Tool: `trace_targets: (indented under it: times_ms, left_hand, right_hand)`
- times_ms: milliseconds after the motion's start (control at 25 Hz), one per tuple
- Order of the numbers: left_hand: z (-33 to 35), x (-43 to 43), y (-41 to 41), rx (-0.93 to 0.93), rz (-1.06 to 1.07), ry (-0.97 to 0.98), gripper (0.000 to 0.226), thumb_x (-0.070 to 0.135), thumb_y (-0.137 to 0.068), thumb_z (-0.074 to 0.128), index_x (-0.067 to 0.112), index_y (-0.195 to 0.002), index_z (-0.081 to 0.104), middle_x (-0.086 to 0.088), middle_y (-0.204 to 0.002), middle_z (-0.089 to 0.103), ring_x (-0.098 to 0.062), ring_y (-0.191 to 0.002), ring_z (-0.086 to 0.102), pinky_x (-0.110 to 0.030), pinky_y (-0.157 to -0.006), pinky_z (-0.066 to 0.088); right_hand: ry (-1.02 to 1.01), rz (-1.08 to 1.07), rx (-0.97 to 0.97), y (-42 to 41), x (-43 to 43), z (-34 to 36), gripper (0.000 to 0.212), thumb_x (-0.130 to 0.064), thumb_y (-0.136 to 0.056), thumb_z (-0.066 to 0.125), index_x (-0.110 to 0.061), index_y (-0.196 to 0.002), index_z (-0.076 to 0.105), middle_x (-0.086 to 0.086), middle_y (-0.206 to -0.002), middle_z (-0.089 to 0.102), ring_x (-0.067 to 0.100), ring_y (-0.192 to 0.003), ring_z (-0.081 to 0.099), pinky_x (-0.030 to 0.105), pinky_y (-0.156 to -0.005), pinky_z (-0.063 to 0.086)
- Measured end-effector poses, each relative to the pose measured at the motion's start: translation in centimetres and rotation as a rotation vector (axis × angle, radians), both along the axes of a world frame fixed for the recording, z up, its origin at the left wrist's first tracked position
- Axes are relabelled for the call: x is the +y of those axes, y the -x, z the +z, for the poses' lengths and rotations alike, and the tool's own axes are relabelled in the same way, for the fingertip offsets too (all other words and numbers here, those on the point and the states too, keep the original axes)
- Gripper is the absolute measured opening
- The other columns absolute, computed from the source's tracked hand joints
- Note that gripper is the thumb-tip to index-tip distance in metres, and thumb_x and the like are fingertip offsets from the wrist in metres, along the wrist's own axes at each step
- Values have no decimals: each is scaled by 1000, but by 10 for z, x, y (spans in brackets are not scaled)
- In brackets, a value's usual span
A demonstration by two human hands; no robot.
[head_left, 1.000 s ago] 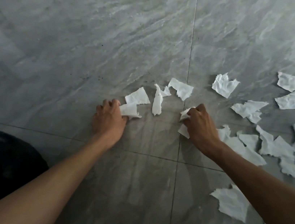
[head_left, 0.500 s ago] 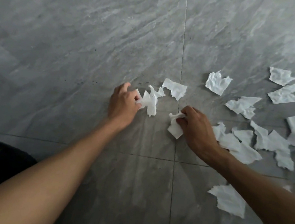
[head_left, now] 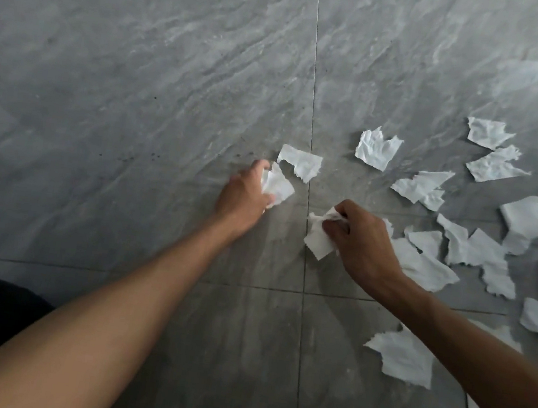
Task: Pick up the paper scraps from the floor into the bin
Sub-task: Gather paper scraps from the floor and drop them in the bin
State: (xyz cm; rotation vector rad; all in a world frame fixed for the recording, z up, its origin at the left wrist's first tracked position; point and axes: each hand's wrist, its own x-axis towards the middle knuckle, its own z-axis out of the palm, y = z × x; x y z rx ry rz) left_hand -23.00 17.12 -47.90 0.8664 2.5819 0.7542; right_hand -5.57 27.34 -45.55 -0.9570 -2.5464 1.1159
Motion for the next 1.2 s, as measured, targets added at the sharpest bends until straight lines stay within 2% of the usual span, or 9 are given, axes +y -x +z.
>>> trace_targets:
  times_ms: [200,360,520,600,720,920,1040,1120,1200]
  left_hand:
    - [-4,-16,-16,113,-36,131,15,13,-85,59,5,-95,66,-22,-99,68,-39,-93,62,-34,-69,41]
    - [41,-39,-29,38,41,114,12,14,-79,64,8,-85,73,-17,-88,74,-32,-85,67,-26,-66,41]
    - [129,-68,-54,42,43,-29,8,23,-78,69,17,-81,73,-4,-68,69,-17,-59,58,-14,-46,33]
    - [179,-103,-65,144,47,-121,11,28,-75,71,18,-73,70,1,-52,56,-11,-46,44,-13,-43,33]
    - [238,-178,-75,291,89,-174,18,35,-72,71,18,-69,65,2,-46,47,-13,-47,38,-16,-44,30]
    - [240,-307,-73,324,343,5,24,30,-73,73,14,-64,57,1,-46,34,-15,-47,27,-24,-45,25]
    - [211,-363,-75,363,482,122,22,29,-76,73,12,-70,59,1,-49,44,-23,-49,44,-33,-50,39]
    - [196,-389,-77,286,486,263,15,33,-78,70,20,-85,66,-5,-68,62,-31,-71,62,-38,-62,51]
    - [189,-411,-79,141,444,450,24,34,-76,68,31,-99,63,-5,-95,68,-31,-93,63,-40,-75,53]
  right_hand:
    - [142,-31,7,-16,-4,10,16,-22,-89,61,-23,-75,52,-14,-65,56,-2,-56,52,7,-45,37]
    - [293,-65,-38,-31,-22,14,14,-25,-87,61,-19,-75,57,-4,-64,61,12,-57,58,25,-53,43]
    - [573,-64,69,-35,-55,35,22,-11,-87,62,-14,-65,59,-7,-49,53,2,-39,46,16,-39,37]
    - [688,-6,105,-28,-75,55,17,-10,-87,61,-12,-71,64,1,-57,56,7,-46,49,19,-41,39]
    - [749,109,137,-6,-112,90,10,-11,-88,60,-6,-83,68,10,-69,59,18,-61,51,27,-49,40]
    - [751,336,266,42,-197,149,18,-15,-87,61,2,-88,66,12,-71,59,22,-62,51,34,-54,40]
    - [615,456,363,70,-247,176,18,-22,-83,63,-4,-82,65,8,-63,59,14,-57,51,32,-52,44]
    - [440,530,390,83,-276,186,22,-28,-82,64,-6,-78,61,13,-63,59,9,-58,50,31,-56,46]
    - [287,607,386,91,-302,187,20,-28,-81,64,-13,-73,56,4,-59,56,5,-56,46,22,-54,42]
